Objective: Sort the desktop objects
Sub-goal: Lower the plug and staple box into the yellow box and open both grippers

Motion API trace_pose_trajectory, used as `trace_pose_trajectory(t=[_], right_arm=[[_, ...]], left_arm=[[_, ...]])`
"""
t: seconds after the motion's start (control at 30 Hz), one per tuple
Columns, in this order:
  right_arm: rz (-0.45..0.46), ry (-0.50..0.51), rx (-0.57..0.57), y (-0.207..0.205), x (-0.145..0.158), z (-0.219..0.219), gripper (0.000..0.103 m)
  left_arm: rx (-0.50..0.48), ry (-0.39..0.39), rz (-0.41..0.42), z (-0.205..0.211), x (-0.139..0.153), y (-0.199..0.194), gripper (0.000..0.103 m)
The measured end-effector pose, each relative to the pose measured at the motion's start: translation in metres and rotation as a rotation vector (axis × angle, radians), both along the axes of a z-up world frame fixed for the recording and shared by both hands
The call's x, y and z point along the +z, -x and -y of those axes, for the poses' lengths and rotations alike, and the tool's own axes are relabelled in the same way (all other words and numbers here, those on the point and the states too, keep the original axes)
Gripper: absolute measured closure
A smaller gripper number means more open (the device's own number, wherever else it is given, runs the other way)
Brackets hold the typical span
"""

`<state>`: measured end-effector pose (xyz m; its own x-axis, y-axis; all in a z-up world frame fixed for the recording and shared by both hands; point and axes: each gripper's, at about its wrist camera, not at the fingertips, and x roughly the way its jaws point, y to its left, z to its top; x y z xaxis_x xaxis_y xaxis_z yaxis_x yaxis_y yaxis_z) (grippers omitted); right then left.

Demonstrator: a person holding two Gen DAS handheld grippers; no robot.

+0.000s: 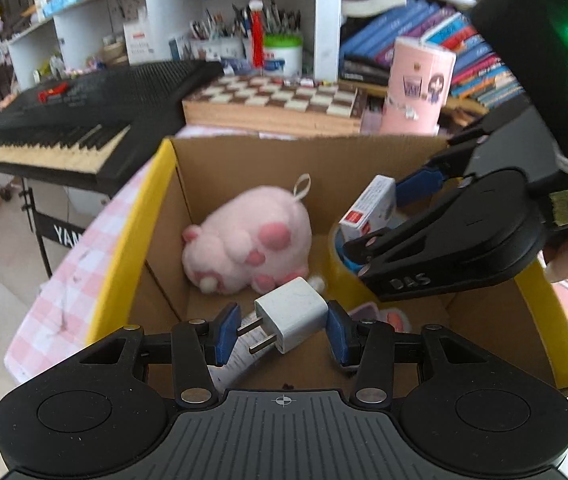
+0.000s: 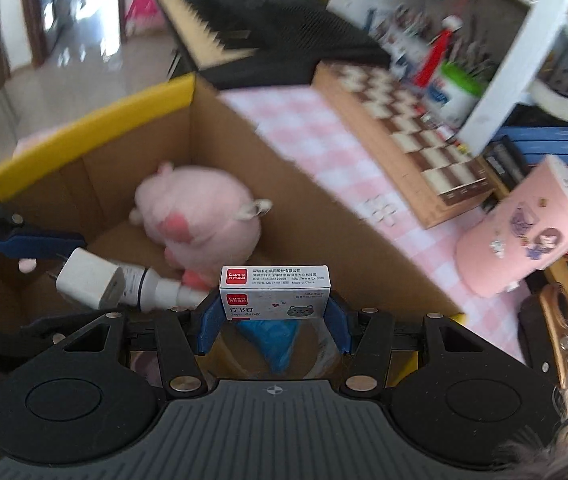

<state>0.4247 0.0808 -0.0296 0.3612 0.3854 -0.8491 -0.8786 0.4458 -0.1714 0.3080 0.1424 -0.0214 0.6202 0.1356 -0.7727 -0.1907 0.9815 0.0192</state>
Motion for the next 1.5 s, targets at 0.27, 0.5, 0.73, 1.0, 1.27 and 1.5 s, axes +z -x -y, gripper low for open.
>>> trace_pose_trajectory(t=[0.27,0.5,0.73,1.0,1.27,1.5], right_arm=[[-0.007,0.045,0.017,-0.004,-0.007,-0.011,0.052],[-0.012,0.028,0.007,-0.007,-0.008,-0.013,0.052],[-0.022,0.020,-0.016,-0.007,-0.008,-0.012,0.052],[-0.018,-0.020,-0.055,-0.001,0.000,-0.005,0.051],[0.011,-0.133,-0.115,0.020,0.029,0.016,0.031],[0.073,-0.265,-0.217,0.045,0.067,0.053,0.031]], left_arm=[[-0.020,0.037,-0.069,0.000,-0.013,-0.005,0.059],[-0.024,0.048,-0.087,0.000,-0.018,-0.007,0.059],[-0.023,0.051,-0.086,-0.002,-0.018,-0.009,0.058],[-0.011,0.005,-0.039,-0.005,-0.007,0.001,0.050],[-0.027,-0.038,0.068,0.001,0.019,0.026,0.033],[-0.020,-0.063,0.198,0.005,0.048,0.060,0.022]])
